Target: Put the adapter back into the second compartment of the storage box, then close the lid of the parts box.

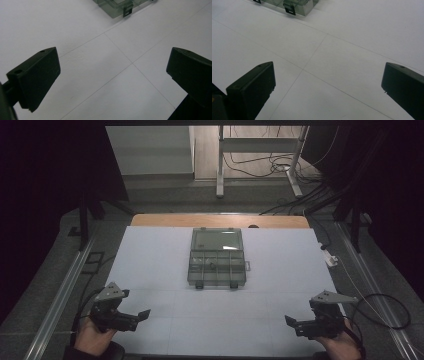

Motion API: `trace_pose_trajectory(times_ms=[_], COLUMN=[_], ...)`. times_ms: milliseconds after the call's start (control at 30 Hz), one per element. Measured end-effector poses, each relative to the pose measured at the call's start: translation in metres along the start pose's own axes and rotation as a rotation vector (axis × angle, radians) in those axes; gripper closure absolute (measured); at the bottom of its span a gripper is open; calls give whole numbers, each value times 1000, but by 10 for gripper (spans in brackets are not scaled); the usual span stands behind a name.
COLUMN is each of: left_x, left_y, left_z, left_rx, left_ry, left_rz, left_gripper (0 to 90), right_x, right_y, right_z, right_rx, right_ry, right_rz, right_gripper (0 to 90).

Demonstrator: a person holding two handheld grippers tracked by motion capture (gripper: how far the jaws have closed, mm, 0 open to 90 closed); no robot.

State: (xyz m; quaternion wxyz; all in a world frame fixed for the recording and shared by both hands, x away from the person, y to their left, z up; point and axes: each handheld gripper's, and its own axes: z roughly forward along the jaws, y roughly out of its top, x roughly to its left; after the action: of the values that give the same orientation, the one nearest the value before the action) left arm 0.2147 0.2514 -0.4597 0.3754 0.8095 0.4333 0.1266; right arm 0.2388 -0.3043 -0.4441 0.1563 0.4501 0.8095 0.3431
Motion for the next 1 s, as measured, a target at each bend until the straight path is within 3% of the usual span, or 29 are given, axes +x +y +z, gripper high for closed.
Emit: trace_pose_trajectory(times_ms=[300,567,833,1000], left_x=[3,3,7,9], left_y=[1,7,15,20], left_z=[0,4,16,21], left_rx=[-4,-19,-16,-13], left_ry=[-13,-24,-75,-80], left_rz=[-29,-21,-12,-14], left_gripper=[0,0,0,0], right_x=[1,4,5,5], right_y=[1,8,18,24], right_z=[0,2,10,14], right_rx=[2,-18,-22,-25], right_ry=[-4,19,48,64], right_rz=[-1,-22,-56,-72], right_gripper=[0,0,0,0])
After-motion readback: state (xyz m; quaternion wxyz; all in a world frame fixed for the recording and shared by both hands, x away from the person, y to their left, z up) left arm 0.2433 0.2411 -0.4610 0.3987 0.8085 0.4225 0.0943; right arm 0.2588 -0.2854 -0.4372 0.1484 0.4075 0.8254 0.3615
